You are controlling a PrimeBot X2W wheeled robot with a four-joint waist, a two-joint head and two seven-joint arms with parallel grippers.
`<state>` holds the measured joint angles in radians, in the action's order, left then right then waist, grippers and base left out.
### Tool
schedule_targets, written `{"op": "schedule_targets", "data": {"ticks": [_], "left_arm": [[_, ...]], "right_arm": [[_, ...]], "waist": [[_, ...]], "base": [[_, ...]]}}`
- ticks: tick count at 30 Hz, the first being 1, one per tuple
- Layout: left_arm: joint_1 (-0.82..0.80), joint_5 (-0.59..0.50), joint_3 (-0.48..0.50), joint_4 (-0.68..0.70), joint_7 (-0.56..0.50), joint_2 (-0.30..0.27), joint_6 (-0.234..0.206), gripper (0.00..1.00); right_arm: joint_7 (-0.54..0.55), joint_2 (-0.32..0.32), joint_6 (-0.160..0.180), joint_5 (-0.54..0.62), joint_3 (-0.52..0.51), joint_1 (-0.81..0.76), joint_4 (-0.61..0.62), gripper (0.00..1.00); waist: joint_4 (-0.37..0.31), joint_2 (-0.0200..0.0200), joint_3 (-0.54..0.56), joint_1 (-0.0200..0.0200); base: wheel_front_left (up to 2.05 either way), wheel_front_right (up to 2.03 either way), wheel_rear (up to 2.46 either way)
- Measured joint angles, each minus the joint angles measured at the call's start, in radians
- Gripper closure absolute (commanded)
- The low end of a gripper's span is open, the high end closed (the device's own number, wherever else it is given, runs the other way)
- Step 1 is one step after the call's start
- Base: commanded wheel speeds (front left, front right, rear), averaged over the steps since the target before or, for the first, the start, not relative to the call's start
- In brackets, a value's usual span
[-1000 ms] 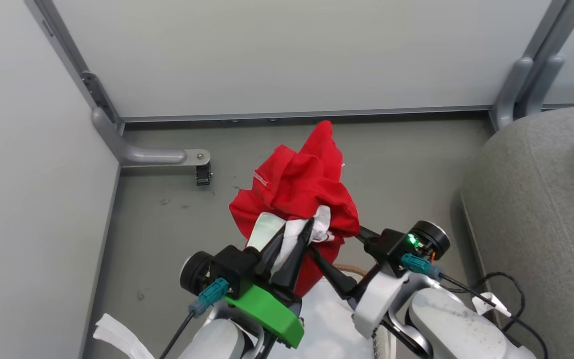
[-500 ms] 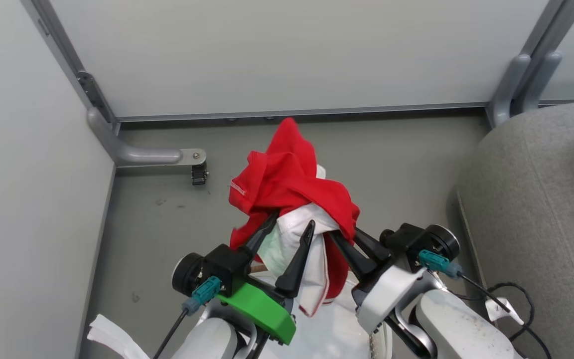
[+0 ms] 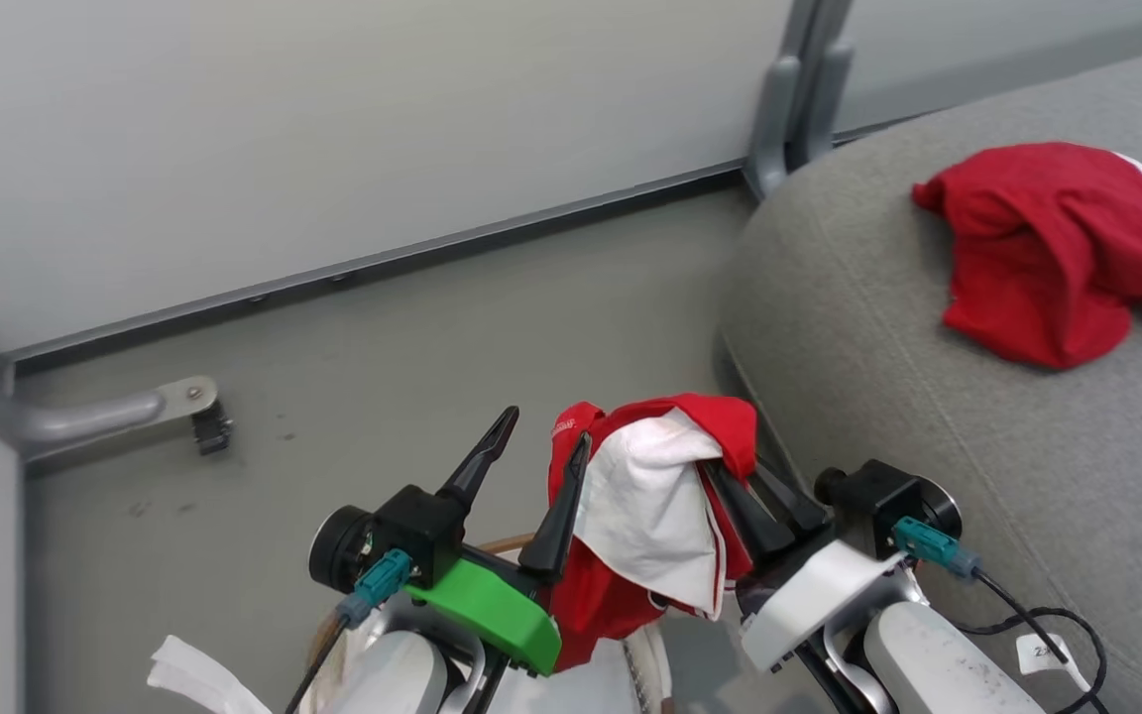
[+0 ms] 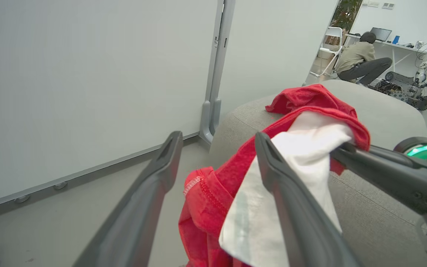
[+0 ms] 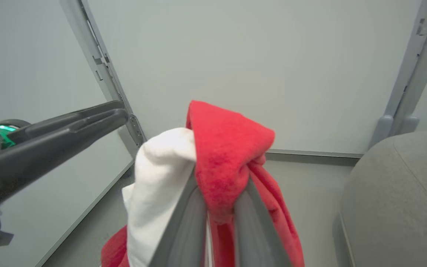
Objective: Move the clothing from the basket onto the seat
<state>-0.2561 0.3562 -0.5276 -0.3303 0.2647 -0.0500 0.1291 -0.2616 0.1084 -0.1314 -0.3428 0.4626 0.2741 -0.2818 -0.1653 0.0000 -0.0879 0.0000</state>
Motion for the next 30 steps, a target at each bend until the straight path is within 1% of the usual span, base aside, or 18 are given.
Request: {"op": "schedule_targets", "data": {"ticks": [5,11,15,19,23,26,29,30], "left_arm": [[0.001,-0.004,-0.005,-0.002,0.000,0.001,0.000,0.00],[0.001,-0.004,-0.009,-0.015,0.000,-0.004,0.000,0.00],[0.000,-0.007,-0.010,-0.014,0.000,-0.006,0.000,0.00],[-0.002,-0.007,-0.020,-0.015,0.000,-0.010,0.000,0.00],[-0.014,-0.009,-0.035,-0.025,0.000,-0.031,0.000,0.00],[-0.033,-0.017,-0.045,-0.027,0.000,-0.044,0.000,0.00],[-0.044,-0.017,-0.058,-0.036,0.000,-0.063,0.000,0.00],[-0.047,-0.017,-0.062,-0.039,0.000,-0.067,0.000,0.00]], "right_arm": [[0.000,-0.005,0.000,0.004,-0.034,-0.033,0.007,1.00],[0.000,-0.006,0.000,0.010,-0.053,-0.041,0.017,1.00],[0.000,0.002,0.000,0.014,-0.082,-0.021,0.032,1.00],[0.000,0.021,0.000,0.028,-0.099,0.045,0.058,1.00],[0.000,0.089,0.000,0.054,-0.111,0.166,0.079,1.00],[0.000,0.155,0.000,0.074,-0.118,0.276,0.088,1.00],[0.000,0.225,0.000,0.091,-0.148,0.404,0.085,1.00],[0.000,0.239,0.000,0.093,-0.163,0.436,0.081,1.00]], "waist": [[-0.114,0.0000,-0.004,0.0000],[-0.229,0.0000,-0.012,0.0000],[-0.291,0.0000,-0.023,0.0000],[-0.329,0.0000,-0.042,0.0000],[-0.346,0.0000,-0.077,0.0000],[-0.348,0.0000,-0.109,0.0000],[-0.344,0.0000,-0.143,0.0000],[-0.342,0.0000,-0.152,0.0000]], "base": [[0.00,0.00,0.00],[0.00,0.00,0.00],[0.00,0.00,0.00],[0.00,0.00,0.00],[0.00,0.00,0.00],[0.00,0.00,0.00],[0.00,0.00,0.00],[0.00,0.00,0.00]]}}
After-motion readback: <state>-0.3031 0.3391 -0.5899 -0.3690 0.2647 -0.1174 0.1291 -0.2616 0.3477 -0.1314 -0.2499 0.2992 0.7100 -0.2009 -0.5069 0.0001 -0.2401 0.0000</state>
